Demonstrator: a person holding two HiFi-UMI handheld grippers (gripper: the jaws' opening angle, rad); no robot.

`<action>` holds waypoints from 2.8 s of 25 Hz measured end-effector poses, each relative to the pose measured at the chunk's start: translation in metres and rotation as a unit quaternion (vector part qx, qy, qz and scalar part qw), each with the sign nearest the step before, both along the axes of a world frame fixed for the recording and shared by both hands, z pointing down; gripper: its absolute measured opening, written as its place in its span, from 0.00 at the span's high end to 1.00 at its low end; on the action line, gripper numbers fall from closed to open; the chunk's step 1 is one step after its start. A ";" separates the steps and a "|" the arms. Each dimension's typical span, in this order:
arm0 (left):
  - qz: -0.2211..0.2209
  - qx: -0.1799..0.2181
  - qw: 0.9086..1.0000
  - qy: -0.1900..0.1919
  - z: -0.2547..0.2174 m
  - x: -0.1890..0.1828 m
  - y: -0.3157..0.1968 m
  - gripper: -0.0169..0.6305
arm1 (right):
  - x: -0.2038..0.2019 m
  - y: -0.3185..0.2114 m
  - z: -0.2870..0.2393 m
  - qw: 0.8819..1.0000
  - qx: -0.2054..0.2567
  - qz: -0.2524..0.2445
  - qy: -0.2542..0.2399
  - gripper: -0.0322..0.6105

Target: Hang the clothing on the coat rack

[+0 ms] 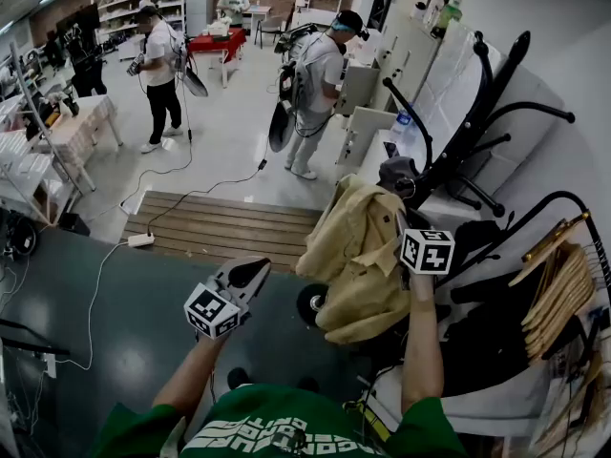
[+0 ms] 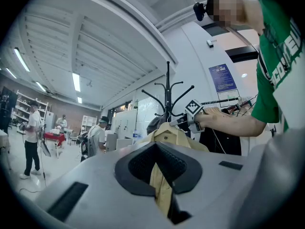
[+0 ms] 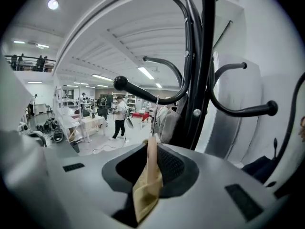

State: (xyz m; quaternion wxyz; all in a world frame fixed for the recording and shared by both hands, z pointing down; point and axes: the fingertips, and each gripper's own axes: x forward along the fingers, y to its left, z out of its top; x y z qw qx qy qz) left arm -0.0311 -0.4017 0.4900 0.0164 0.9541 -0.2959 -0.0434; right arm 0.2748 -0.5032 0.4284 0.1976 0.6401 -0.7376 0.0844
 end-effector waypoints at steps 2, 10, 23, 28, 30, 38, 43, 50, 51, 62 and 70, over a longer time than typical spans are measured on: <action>0.003 0.000 1.000 -0.002 0.000 0.003 0.002 0.97 | -0.001 0.009 -0.003 1.000 0.005 0.001 -0.002 0.85; 0.015 0.004 1.000 -0.006 -0.002 0.011 0.016 0.97 | -0.015 0.054 -0.017 0.999 0.032 -0.009 -0.007 0.85; 0.042 0.002 0.999 -0.005 -0.001 0.033 0.042 0.97 | -0.049 0.134 0.028 0.999 0.009 -0.038 -0.021 0.85; 0.048 -0.003 0.999 -0.007 0.002 0.039 0.048 0.97 | -0.060 0.158 0.045 0.998 0.009 -0.050 -0.041 0.86; 0.049 -0.004 0.999 -0.007 0.003 0.040 0.050 0.97 | -0.063 0.167 0.051 0.998 0.008 -0.051 -0.042 0.87; 0.052 -0.008 0.999 -0.008 0.006 0.043 0.057 0.97 | -0.069 0.190 0.074 0.998 -0.005 -0.045 -0.053 0.94; 0.052 -0.010 0.999 -0.007 0.008 0.044 0.058 0.97 | -0.076 0.197 0.081 0.997 -0.009 -0.051 -0.059 0.94; 0.051 -0.013 0.999 -0.009 0.012 0.045 0.057 0.97 | -0.084 0.201 0.087 0.996 -0.009 -0.059 -0.061 0.94; 0.051 -0.013 0.999 -0.009 0.012 0.045 0.057 0.97 | -0.085 0.201 0.088 0.996 -0.009 -0.060 -0.062 0.94; 0.047 -0.013 0.999 -0.007 0.014 0.041 0.053 0.97 | -0.095 0.204 0.090 0.995 -0.002 -0.077 -0.057 0.94; 0.047 -0.015 0.999 -0.005 0.015 0.042 0.054 0.97 | -0.094 0.204 0.093 0.996 -0.005 -0.076 -0.053 0.94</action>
